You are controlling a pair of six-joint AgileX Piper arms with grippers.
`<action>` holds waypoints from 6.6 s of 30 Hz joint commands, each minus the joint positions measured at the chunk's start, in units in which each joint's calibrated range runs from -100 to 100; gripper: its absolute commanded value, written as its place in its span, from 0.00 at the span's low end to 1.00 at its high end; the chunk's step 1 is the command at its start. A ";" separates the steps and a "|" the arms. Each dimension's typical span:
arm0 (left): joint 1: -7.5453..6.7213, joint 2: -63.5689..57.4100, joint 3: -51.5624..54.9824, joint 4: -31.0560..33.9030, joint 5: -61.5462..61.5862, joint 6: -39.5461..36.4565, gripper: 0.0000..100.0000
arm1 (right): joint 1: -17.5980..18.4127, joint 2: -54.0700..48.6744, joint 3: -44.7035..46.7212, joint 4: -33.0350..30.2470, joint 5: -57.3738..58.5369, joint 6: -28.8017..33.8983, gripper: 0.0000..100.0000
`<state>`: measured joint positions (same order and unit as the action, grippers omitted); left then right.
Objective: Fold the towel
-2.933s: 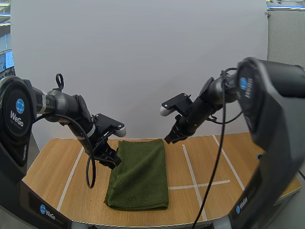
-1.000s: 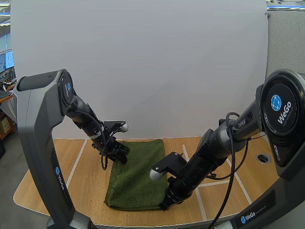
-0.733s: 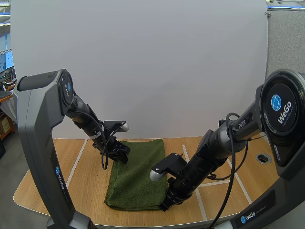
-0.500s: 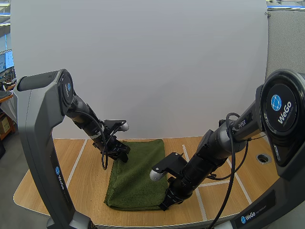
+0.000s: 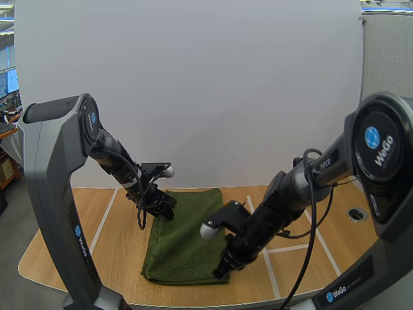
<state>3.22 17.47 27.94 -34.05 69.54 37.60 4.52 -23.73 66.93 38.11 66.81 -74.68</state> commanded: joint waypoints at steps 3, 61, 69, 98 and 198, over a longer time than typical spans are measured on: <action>-0.06 -0.20 -0.45 -1.06 1.92 0.14 0.69 | 0.16 -2.20 -1.35 0.09 2.52 0.80 0.00; -0.06 -0.44 -4.32 2.36 1.99 0.01 0.00 | 0.16 11.19 -1.35 0.09 -2.86 -1.29 0.00; -0.06 -0.33 -5.00 7.46 -1.20 -0.96 0.00 | 0.16 11.19 -0.85 0.09 -2.85 -1.29 0.00; 0.12 -9.26 -6.11 3.81 1.59 -1.53 0.63 | 0.16 2.63 -0.98 2.29 -2.77 -0.61 0.00; 2.53 -39.29 24.02 3.46 22.46 -1.58 0.00 | -4.63 54.03 -64.19 13.73 -1.43 7.61 0.13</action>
<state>5.62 -21.22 51.77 -30.15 90.30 36.71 -0.17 30.67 2.87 52.10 63.89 -67.07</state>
